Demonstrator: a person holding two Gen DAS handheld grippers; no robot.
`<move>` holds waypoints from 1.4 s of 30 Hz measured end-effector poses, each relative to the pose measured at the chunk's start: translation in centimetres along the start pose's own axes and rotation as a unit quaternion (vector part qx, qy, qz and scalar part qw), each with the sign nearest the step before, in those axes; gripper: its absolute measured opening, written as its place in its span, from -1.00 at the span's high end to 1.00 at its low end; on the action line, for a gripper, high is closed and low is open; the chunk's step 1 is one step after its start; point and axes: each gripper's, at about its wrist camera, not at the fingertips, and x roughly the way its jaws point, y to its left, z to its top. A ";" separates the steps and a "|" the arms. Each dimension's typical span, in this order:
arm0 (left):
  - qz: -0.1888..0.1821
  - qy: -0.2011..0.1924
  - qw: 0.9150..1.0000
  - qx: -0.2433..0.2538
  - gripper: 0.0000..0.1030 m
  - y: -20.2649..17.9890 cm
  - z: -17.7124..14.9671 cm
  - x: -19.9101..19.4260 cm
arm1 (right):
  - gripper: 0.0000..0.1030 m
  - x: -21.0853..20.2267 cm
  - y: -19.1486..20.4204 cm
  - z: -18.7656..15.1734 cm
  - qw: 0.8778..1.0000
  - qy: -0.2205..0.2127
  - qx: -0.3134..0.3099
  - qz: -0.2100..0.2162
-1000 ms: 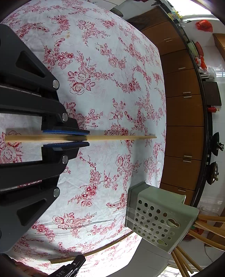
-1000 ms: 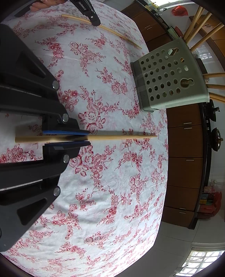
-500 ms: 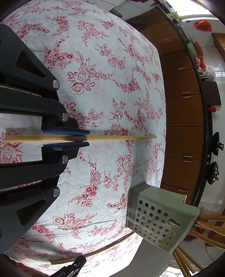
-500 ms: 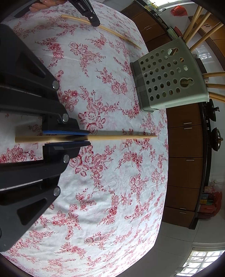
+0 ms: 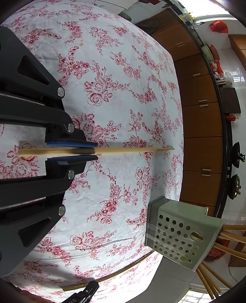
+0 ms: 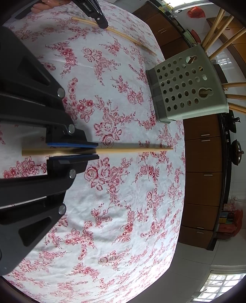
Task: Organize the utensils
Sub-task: 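Lift both chopsticks off the cloth, then carry both chopsticks over the green holder and lower them in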
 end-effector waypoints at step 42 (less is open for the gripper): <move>-0.064 -0.154 0.986 -0.019 0.86 2.1 3.4 -15.2 | 0.85 -12.7 -2.6 5.0 0.985 -0.168 0.026 0.019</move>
